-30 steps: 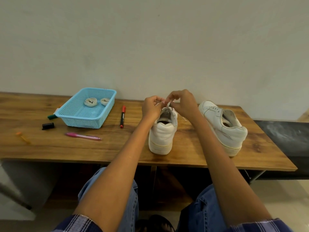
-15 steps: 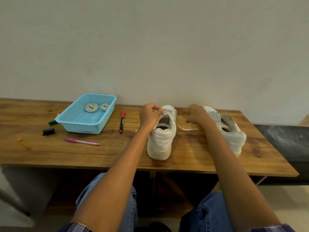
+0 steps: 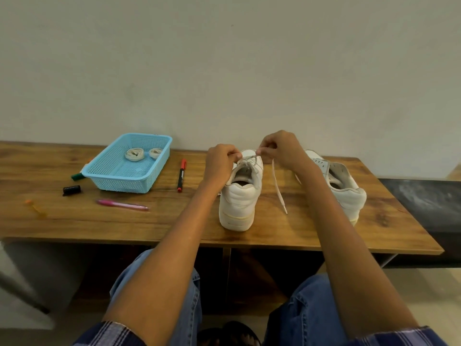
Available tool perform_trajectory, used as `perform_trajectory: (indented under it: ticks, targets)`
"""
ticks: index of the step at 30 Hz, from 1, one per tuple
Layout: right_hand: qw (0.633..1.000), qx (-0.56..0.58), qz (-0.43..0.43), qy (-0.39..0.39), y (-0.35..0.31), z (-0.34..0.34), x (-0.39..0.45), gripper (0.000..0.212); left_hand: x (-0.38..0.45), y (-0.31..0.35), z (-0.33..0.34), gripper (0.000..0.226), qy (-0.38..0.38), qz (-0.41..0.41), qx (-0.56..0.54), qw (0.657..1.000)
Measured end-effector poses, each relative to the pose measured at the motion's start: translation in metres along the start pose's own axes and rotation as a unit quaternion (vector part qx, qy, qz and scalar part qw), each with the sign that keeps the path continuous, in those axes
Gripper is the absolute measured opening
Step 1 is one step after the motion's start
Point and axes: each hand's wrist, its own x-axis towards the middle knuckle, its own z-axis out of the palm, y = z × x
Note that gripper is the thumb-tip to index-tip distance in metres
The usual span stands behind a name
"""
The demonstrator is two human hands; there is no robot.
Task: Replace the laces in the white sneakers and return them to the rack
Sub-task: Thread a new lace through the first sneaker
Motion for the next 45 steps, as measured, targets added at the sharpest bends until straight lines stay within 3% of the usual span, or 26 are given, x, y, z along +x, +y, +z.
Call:
perform_trajectory:
  ticks: [2,6,9,11,13,15,17,19,22,26,33,36,38,41,45]
  targets:
    - [1.0,0.023,0.018,-0.003,0.018,0.009,-0.006,0.018,-0.003,-0.003,-0.001,0.019,-0.006,-0.019,0.059,0.998]
    - [0.98,0.086,0.084,-0.156,0.041,0.018,-0.024,0.023,-0.005,-0.016,-0.01,0.023,-0.118,-0.135,0.097,0.979]
    - [0.964,0.146,0.089,-0.202,0.03,-0.008,-0.028,0.021,0.002,-0.015,-0.022,0.028,-0.154,-0.143,-0.005,0.978]
    - [0.936,0.233,0.091,-0.249,0.027,-0.019,-0.032,0.016,0.002,-0.009,-0.025,0.029,-0.168,-0.2,-0.179,0.949]
    - [0.914,0.327,0.084,-0.223,0.025,-0.013,-0.032,0.014,0.003,-0.003,-0.022,0.027,-0.16,-0.238,-0.355,0.89]
    - [0.885,0.436,0.102,-0.129,0.019,0.004,-0.028,0.017,0.003,0.005,-0.014,0.022,-0.138,-0.248,-0.435,0.854]
    - [0.83,0.539,0.134,-0.058,0.011,0.02,-0.022,0.021,0.002,0.012,-0.007,0.018,-0.105,-0.257,-0.481,0.831]
    - [0.784,0.6,0.156,-0.029,0.005,0.03,-0.018,0.023,0.002,0.015,0.0,0.016,-0.063,-0.267,-0.495,0.824]
    - [0.763,0.623,0.174,-0.014,0.002,0.033,-0.017,0.02,0.003,0.015,0.006,0.016,-0.025,-0.259,-0.475,0.841]
    - [0.775,0.609,0.166,-0.018,-0.001,0.035,-0.017,0.016,0.003,0.013,0.009,0.017,-0.018,-0.23,-0.446,0.865]
    - [0.804,0.554,0.196,0.089,-0.007,0.043,-0.017,0.009,-0.001,0.01,0.002,0.013,-0.059,-0.113,-0.336,0.933]
    - [0.805,0.548,0.203,0.101,-0.005,0.044,-0.016,0.011,0.0,0.009,-0.006,0.015,-0.084,-0.087,-0.313,0.942]
    - [0.836,0.512,0.177,0.085,-0.004,0.043,-0.017,0.005,0.0,0.008,-0.01,0.023,-0.098,-0.096,-0.316,0.939]
    - [0.924,0.374,0.069,0.038,-0.002,0.036,-0.017,0.012,-0.001,0.006,-0.009,0.023,-0.083,-0.093,-0.302,0.945]
    - [0.941,0.337,0.03,-0.005,0.0,0.027,-0.018,0.018,0.001,0.004,-0.006,0.011,-0.074,-0.099,-0.297,0.947]
